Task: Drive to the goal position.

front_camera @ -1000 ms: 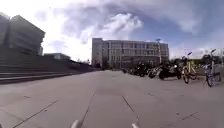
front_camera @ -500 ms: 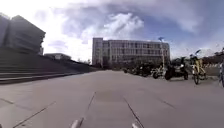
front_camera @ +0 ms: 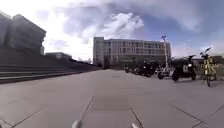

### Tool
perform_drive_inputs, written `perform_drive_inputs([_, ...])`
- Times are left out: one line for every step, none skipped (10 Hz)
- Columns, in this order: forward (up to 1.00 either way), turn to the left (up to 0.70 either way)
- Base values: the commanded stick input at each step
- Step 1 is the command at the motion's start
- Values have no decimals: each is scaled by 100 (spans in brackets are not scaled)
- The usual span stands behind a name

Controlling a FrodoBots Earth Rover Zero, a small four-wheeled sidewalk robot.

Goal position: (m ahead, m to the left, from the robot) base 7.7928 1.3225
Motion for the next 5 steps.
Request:
perform_drive_inputs([100,0])
perform_drive_inputs([100,0])
perform_drive_inputs([100,0])
perform_drive_inputs([100,0])
perform_drive_inputs([100,0])
